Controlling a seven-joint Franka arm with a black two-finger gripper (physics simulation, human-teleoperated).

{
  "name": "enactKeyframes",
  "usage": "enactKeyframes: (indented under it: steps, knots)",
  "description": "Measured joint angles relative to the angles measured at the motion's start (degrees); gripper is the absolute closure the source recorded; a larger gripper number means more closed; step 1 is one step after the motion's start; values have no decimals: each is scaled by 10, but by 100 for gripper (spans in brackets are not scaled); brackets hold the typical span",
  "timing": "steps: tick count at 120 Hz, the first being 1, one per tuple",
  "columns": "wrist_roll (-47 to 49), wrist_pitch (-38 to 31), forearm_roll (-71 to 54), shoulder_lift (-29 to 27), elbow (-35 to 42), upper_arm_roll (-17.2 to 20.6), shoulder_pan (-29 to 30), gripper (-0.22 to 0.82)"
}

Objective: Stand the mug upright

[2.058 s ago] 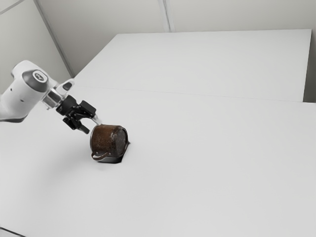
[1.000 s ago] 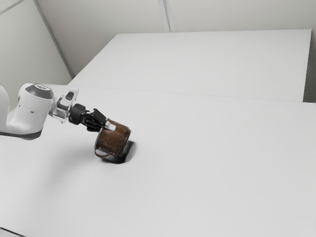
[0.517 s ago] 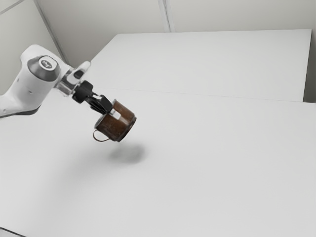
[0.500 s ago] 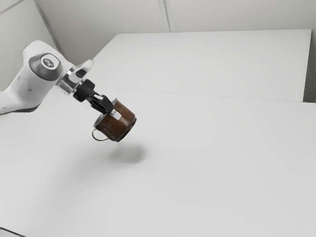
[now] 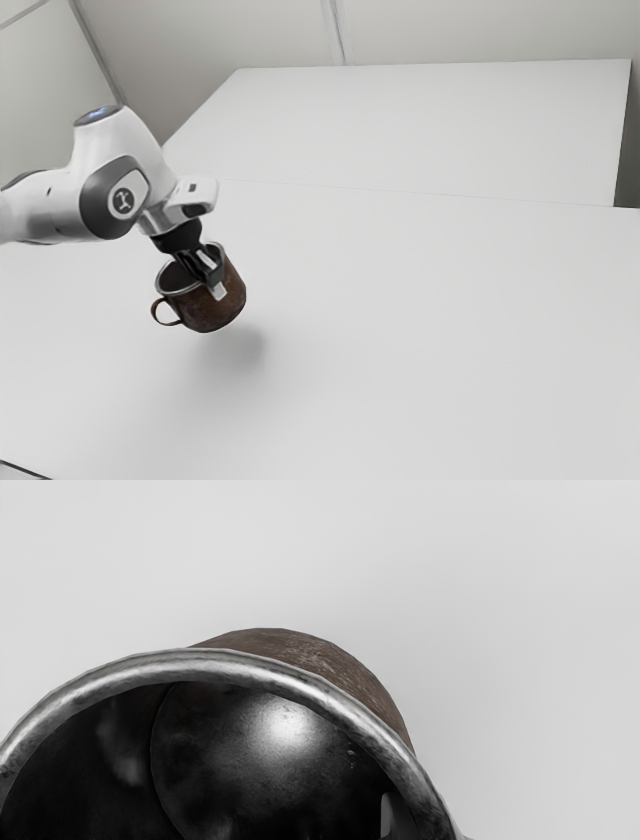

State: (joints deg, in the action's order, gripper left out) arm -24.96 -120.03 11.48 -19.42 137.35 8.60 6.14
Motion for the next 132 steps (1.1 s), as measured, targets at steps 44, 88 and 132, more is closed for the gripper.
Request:
enactKeyframes:
  steps: [44,88,132]
  knots:
    - [75,-172,-12,-3,103,11,1,78]
    - [117,-229,-14,61,104,11,1,77]
    - [133,-246,-9,64,99,12,-12,31]
